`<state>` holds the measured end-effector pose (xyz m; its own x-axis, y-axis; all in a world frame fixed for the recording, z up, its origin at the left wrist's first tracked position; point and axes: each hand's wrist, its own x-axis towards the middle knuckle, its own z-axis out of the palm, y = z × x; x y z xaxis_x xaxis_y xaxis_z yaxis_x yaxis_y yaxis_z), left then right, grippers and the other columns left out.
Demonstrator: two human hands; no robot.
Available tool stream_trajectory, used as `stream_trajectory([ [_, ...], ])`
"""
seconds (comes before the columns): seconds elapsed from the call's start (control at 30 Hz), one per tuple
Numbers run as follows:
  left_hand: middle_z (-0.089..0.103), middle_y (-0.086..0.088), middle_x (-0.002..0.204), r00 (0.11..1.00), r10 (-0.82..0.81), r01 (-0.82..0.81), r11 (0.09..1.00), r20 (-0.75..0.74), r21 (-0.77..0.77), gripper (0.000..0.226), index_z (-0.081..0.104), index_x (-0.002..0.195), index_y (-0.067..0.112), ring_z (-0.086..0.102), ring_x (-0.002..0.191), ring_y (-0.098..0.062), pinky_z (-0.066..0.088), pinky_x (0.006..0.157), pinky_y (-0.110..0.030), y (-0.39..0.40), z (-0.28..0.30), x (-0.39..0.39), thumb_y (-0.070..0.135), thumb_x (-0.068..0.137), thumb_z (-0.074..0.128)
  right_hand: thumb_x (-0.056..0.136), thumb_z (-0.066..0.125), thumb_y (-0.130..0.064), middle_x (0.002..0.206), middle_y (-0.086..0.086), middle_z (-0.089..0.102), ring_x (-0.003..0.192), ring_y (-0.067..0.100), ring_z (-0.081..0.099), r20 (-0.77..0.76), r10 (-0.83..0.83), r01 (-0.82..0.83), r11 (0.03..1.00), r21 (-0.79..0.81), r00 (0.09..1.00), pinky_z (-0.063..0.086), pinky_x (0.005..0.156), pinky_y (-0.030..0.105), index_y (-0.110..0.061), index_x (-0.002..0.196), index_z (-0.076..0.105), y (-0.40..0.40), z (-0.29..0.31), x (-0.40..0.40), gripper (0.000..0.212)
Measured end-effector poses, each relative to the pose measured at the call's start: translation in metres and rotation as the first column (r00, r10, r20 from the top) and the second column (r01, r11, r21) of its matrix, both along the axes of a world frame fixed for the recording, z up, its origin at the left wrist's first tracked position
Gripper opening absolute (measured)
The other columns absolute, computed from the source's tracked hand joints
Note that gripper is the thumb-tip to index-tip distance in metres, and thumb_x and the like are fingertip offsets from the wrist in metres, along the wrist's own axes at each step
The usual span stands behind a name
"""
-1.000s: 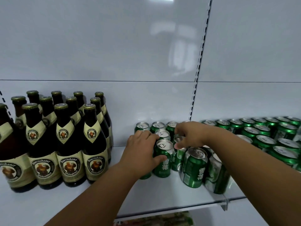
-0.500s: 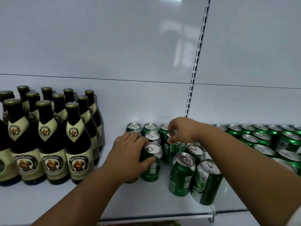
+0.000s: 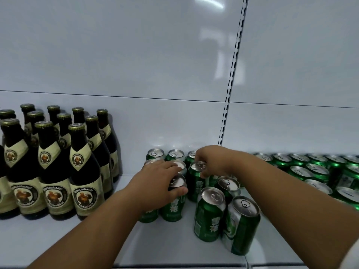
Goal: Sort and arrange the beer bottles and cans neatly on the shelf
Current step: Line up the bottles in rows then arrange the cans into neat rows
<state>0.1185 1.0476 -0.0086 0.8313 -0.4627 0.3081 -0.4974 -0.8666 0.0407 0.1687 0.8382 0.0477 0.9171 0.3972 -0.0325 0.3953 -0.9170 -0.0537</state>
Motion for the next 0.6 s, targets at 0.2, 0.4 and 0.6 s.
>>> stream_trajectory([
  [0.2, 0.055, 0.012, 0.133, 1.000, 0.023, -0.023, 1.000, -0.008, 0.013, 0.072, 0.050, 0.135, 0.030, 0.049, 0.121, -0.014, 0.040, 0.105, -0.037, -0.003, 0.000, 0.000, 0.074, 0.083, 0.029, 0.076, 0.079, -0.026, 0.109, 0.000, 0.060, 0.097, 0.021, 0.059, 0.017, -0.001, 0.000, 0.997, 0.073, 1.000, 0.051, 0.084, 0.037, -0.022, 0.115, 0.058, -0.004, -0.009, 0.003, 0.045],
  [0.4, 0.053, 0.012, 0.132, 0.998, -0.043, 0.044, 0.999, 0.043, -0.011, 0.062, 0.050, 0.134, 0.032, 0.047, 0.122, -0.012, 0.037, 0.105, -0.031, -0.007, 0.008, -0.004, 0.068, 0.085, 0.041, 0.080, 0.076, -0.038, 0.102, -0.011, 0.057, 0.091, 0.011, 0.058, 0.015, 0.005, -0.007, 0.986, 0.164, 1.000, 0.048, 0.076, 0.027, -0.028, 0.109, 0.055, -0.010, 0.006, -0.032, 0.036],
  [0.6, 0.053, 0.009, 0.123, 0.982, -0.189, 0.189, 0.982, 0.013, 0.019, 0.053, 0.051, 0.132, 0.031, 0.045, 0.118, -0.013, 0.037, 0.101, -0.030, -0.023, 0.012, -0.009, 0.058, 0.087, 0.057, 0.065, 0.084, -0.051, 0.099, -0.012, 0.062, 0.087, 0.012, 0.060, -0.200, 0.002, -0.018, 0.997, -0.080, 0.980, 0.055, 0.078, 0.039, -0.034, 0.104, 0.059, -0.008, 0.023, -0.086, 0.049],
])
